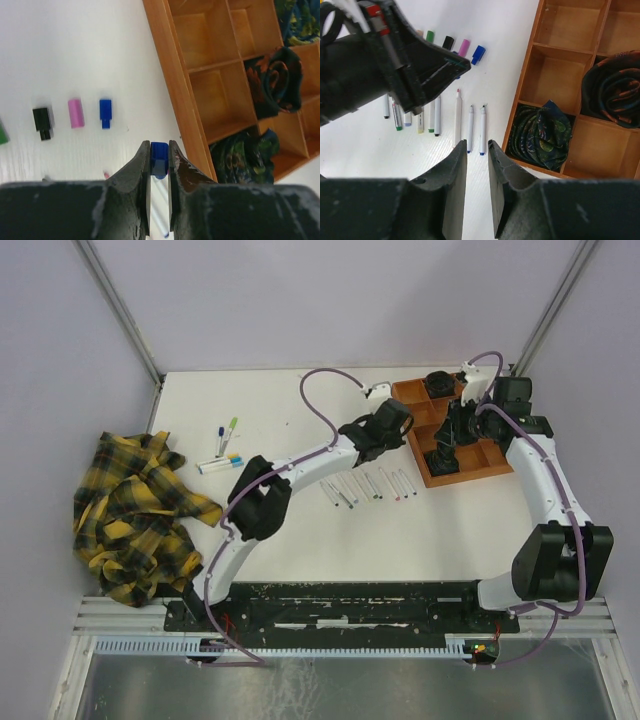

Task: Open the pen caps
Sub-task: Place the pen cap at the center of the board.

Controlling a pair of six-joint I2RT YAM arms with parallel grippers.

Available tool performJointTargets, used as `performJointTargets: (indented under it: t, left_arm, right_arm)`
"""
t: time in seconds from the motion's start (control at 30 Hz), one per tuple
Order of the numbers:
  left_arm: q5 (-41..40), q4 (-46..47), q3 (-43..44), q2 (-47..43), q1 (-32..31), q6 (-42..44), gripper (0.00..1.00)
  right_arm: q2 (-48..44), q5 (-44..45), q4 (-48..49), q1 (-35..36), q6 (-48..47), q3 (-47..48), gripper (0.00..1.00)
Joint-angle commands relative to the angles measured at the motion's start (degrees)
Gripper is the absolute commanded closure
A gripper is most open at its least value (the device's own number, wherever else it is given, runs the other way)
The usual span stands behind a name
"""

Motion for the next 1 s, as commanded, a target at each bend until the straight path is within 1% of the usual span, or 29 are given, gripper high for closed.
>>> performJointTargets:
  t: [0.0, 0.1, 0.27, 0.7, 0.97]
  left_arm:
    - [-9.03, -16.28, 15.54, 9.32, -0.21, 4.59, 0.97]
    - [-9.25, -18.32, 21.34, 13.10, -0.28, 6.02, 0.97]
    - [-9.40, -18.20, 25.16, 16.07, -0.29, 8.14, 0.97]
    - [-5.75, -13.93, 26.79, 19.68, -0.29, 9.03, 0.96]
    - [-4.96, -12.28, 28.18, 21.44, -0.12, 9.31, 0.91]
  right_arm:
    - [-1.83, -2.32, 2.29, -0.87, 0.85, -0.39, 0.70]
    - [-1.76, -2.40, 2.47, -1.14, 1.02, -0.49, 0.70]
    - [-1.42, -2.61, 2.57, -1.50, 1.21, -0.61, 0.70]
    - [-0.83, -3.85, 2.80, -2.02, 1.76, -0.88, 0.70]
    - [-0.70, -4.44, 2.80, -2.29, 2.10, -0.79, 0.70]
